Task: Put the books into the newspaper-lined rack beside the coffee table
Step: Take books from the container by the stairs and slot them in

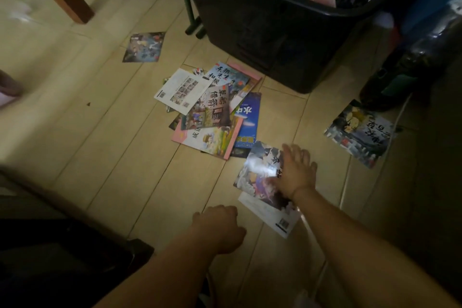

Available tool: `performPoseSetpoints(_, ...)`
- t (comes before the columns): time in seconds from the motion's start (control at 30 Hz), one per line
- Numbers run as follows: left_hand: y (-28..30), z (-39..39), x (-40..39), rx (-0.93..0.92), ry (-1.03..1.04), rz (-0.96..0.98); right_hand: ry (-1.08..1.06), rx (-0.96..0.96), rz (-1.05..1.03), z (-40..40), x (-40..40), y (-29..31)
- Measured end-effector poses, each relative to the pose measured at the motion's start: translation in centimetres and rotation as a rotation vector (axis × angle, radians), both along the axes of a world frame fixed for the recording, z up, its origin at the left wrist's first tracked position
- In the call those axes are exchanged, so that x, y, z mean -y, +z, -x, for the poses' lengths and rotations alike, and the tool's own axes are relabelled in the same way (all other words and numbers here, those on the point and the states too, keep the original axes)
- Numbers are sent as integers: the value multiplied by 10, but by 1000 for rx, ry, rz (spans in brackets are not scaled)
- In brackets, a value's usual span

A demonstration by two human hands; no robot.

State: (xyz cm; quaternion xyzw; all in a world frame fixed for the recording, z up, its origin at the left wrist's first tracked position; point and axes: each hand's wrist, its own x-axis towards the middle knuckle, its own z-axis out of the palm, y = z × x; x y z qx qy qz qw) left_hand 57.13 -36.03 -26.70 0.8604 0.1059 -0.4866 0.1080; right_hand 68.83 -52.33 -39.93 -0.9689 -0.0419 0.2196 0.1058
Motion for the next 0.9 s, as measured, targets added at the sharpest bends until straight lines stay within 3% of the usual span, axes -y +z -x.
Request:
performPoseSetpoints(0.2, 4, 2, 2, 20, 62, 104, 0, -152, 195, -36, -2, -8)
performPoseSetpoints(0.37, 4, 3, 5, 66, 87, 123, -23, -188, 181, -34, -7, 5)
performPoseSetpoints(0.43, 7, -3, 4, 160, 79, 114, -76, -118, 94, -31, -10, 28)
performPoseSetpoints(0.57, 38, -34, 0, 518, 67, 93, -58, 38, 42, -9, -3, 117)
performPoseSetpoints(0.67, 81, -51, -9, 638, -128, 27, 95, 27, -120, 16, 2, 193)
performPoseSetpoints(0.77, 134, -45, -37, 734, -281, 84, 210, 59, -332, 32, -4, 258)
performPoseSetpoints(0.83, 173, -28, -64, 824, -259, 118, 195, 242, -498, 44, -16, 292)
performPoseSetpoints(0.9, 217, -2, -95, 954, -111, 147, 57, 446, -756, 58, -35, 326)
